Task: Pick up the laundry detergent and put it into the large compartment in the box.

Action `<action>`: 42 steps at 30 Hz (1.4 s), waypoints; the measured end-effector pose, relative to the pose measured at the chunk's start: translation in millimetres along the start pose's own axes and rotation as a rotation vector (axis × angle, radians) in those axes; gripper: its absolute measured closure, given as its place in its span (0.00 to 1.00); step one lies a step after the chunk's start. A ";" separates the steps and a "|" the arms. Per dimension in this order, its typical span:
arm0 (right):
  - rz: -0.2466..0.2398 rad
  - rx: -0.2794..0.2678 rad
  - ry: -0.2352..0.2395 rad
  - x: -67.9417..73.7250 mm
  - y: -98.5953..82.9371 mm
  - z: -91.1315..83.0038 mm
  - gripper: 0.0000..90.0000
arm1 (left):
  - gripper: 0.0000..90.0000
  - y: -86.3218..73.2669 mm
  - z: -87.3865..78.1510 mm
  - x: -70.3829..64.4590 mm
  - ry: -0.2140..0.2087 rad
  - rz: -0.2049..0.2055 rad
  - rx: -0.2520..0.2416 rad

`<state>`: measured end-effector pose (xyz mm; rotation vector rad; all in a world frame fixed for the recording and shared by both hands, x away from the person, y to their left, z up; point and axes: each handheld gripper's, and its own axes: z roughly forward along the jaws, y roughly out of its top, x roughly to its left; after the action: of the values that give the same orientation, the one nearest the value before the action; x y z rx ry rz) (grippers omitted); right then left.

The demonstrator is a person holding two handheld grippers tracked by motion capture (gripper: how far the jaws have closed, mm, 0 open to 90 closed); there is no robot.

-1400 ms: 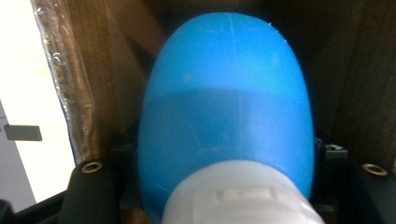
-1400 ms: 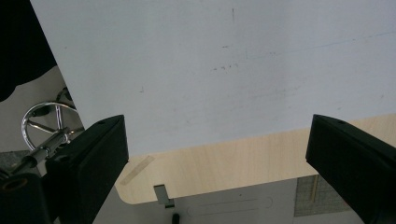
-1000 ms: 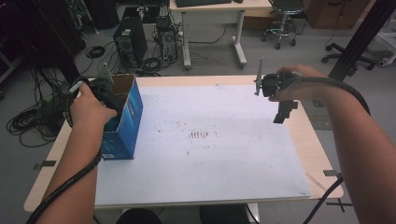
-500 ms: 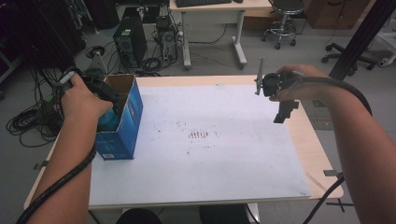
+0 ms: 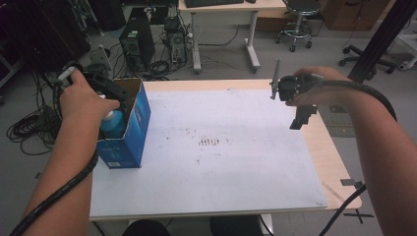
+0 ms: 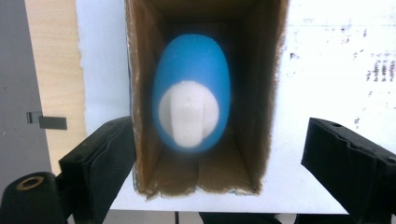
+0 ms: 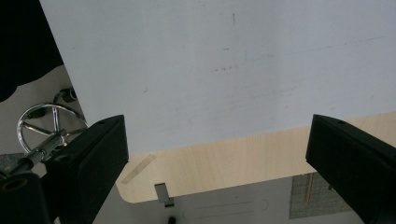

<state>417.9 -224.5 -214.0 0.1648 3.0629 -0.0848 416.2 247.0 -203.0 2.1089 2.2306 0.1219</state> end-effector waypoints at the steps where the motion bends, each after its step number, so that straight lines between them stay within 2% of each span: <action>1: 0.002 0.002 0.000 0.8 0.6 -0.4 0.06 | 0.10 -0.3 -1.6 -0.6 -0.001 -0.001 -0.003; 4: 0.000 0.000 0.000 1.6 1.1 -0.8 0.06 | 0.09 -1.9 -10.6 -2.5 -0.008 -0.008 0.001; 13: -0.002 -0.005 -0.005 3.4 1.0 -3.1 0.06 | 0.04 -5.9 -23.4 -3.1 -0.007 -0.007 -0.013; 15: -0.004 -0.006 -0.006 4.0 0.4 -3.9 0.06 | 0.01 -7.8 -27.4 -4.0 -0.003 0.005 -0.019; 21: 0.004 -0.003 -0.007 5.2 -1.1 -4.6 0.06 | 0.00 -11.0 -33.1 -11.2 -0.008 0.033 -0.023; 22: 0.005 -0.003 -0.007 5.4 -1.1 -4.7 0.06 | 0.00 -11.6 -34.4 -14.0 -0.011 0.046 -0.025; 24: 0.000 -0.006 -0.008 5.2 -1.0 -4.7 0.06 | 0.00 -13.9 -37.7 -26.6 -0.007 0.098 -0.021; 25: 0.000 -0.006 -0.008 5.2 -1.0 -4.7 0.06 | 0.00 -13.9 -37.7 -26.6 -0.007 0.098 -0.021; 27: 0.001 -0.006 -0.010 5.2 -1.1 -5.1 0.06 | 0.00 -15.9 -39.8 -37.4 -0.007 0.149 -0.018; 30: 0.002 -0.006 -0.008 5.2 -0.9 -4.9 0.06 | 0.00 -18.9 -42.2 -53.6 -0.019 0.197 -0.026; 33: 0.000 -0.007 -0.009 5.4 -0.5 -4.5 0.06 | 0.00 -21.3 -43.4 -69.2 -0.041 0.245 -0.013; 35: 0.003 -0.005 -0.005 5.9 -0.4 -4.4 0.06 | 0.00 -23.1 -44.8 -81.8 -0.071 0.299 -0.004; 36: 0.000 -0.006 -0.005 5.8 -0.3 -4.2 0.06 | 0.00 -23.1 -44.8 -81.8 -0.071 0.299 -0.004; 39: 0.000 -0.005 -0.005 5.6 -0.6 -4.1 0.06 | 0.00 -23.8 -43.7 -92.6 -0.067 0.347 0.017; 40: 0.001 -0.007 -0.004 5.5 -0.8 -4.1 0.06 | 0.00 -23.9 -42.1 -96.2 -0.068 0.366 0.030; 41: 0.000 -0.006 -0.005 5.3 -1.2 -4.3 0.06 | 0.00 -25.3 -39.5 -104.0 -0.078 0.418 0.048; 42: 0.000 -0.006 -0.005 5.3 -1.2 -4.3 0.06 | 0.00 -25.3 -39.5 -104.0 -0.078 0.418 0.048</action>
<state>412.1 -224.8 -210.0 0.1645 3.0579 -0.0759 392.8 141.4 -166.8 2.5267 1.7379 0.0064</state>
